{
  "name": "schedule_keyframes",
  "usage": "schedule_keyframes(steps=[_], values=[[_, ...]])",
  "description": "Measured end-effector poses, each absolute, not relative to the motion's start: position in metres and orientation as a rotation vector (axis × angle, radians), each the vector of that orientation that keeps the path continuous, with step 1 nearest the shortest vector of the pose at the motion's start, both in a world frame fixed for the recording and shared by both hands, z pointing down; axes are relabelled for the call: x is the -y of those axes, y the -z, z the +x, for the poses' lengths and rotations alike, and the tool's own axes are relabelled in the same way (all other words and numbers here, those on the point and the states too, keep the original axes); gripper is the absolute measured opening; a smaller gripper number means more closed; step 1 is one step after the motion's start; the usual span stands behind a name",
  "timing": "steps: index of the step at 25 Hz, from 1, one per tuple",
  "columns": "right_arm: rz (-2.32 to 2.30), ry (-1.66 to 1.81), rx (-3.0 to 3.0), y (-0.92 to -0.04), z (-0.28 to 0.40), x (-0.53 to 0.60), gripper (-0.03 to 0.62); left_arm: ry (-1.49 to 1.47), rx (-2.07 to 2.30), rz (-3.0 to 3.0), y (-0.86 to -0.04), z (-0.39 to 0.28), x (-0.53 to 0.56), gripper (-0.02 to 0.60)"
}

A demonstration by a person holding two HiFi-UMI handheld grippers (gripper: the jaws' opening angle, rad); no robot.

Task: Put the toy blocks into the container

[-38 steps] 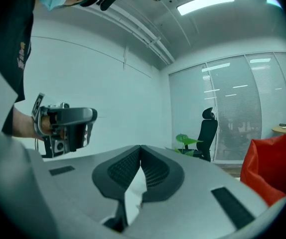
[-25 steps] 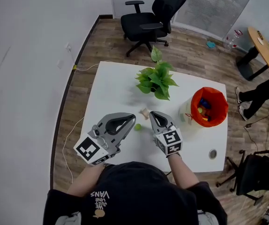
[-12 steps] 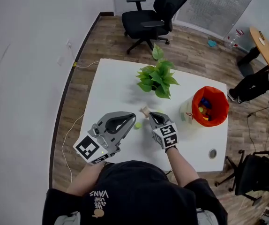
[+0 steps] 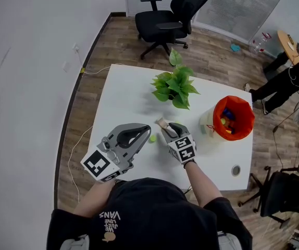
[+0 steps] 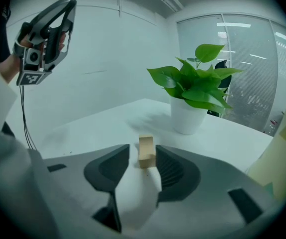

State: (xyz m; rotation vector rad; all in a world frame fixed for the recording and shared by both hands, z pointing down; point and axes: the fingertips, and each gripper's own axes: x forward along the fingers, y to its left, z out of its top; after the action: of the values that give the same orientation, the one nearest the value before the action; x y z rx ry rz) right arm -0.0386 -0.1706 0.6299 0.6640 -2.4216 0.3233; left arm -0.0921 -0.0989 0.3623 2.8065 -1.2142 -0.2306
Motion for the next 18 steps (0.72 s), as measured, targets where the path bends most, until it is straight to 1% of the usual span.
schedule_keyframes(steps=[1, 18], values=[[0.668, -0.324, 2.410, -0.632, -0.038, 0.171, 0.184, 0.232, 1.211, 2.807, -0.362, -0.092, 0.099, 0.011], [0.542, -0.264, 2.241, -0.655, -0.042, 0.175, 0.189, 0.227, 1.220, 2.796, -0.365, -0.093, 0.098, 0.011]])
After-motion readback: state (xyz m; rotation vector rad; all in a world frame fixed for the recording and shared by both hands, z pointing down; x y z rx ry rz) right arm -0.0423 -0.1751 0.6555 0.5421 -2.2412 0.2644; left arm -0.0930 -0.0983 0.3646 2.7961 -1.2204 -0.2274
